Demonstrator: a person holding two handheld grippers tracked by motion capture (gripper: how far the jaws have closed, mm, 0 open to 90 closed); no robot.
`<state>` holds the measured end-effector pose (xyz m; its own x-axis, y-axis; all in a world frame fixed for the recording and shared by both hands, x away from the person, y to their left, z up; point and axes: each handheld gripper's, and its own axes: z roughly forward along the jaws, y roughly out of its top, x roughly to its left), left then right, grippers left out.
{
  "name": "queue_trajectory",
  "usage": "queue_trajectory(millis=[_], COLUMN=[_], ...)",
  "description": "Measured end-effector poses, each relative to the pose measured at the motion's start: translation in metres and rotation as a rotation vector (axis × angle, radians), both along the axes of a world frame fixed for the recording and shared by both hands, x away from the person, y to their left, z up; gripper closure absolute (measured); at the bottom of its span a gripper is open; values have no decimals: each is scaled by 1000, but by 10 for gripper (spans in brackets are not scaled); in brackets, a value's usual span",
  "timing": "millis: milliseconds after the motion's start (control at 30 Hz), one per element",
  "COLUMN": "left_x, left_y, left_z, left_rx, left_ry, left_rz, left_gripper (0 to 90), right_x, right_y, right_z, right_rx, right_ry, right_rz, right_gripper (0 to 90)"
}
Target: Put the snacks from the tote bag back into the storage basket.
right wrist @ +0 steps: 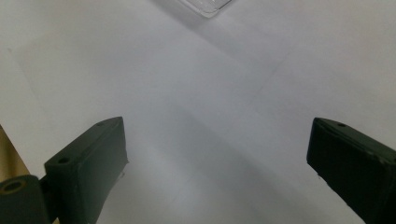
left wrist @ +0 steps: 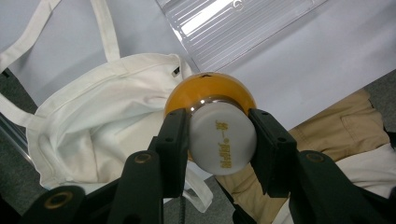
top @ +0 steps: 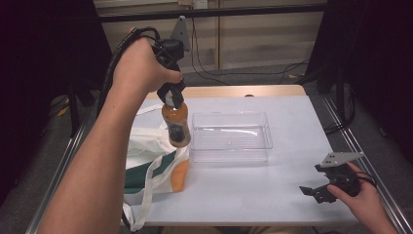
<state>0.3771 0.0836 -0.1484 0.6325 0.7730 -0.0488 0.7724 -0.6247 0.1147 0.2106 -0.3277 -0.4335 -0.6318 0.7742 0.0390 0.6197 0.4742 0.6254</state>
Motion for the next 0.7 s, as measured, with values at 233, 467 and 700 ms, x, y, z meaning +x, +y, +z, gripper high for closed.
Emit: queue_trajectory(millis=[233, 467, 700], left_x=[6, 10, 14], left_y=[-7, -13, -20], left_z=[-5, -7, -12], left_rx=[-2, -2, -5], left_ry=[1, 4, 10], left_rz=[-5, -15, -20], left_gripper=[594, 594, 594], right_x=[0, 0, -1], right_y=[-1, -2, -3], right_z=[0, -1, -1], right_rx=[3, 3, 10], right_ry=[1, -3, 2], right_rz=[1, -7, -5], right_gripper=[49, 49, 48])
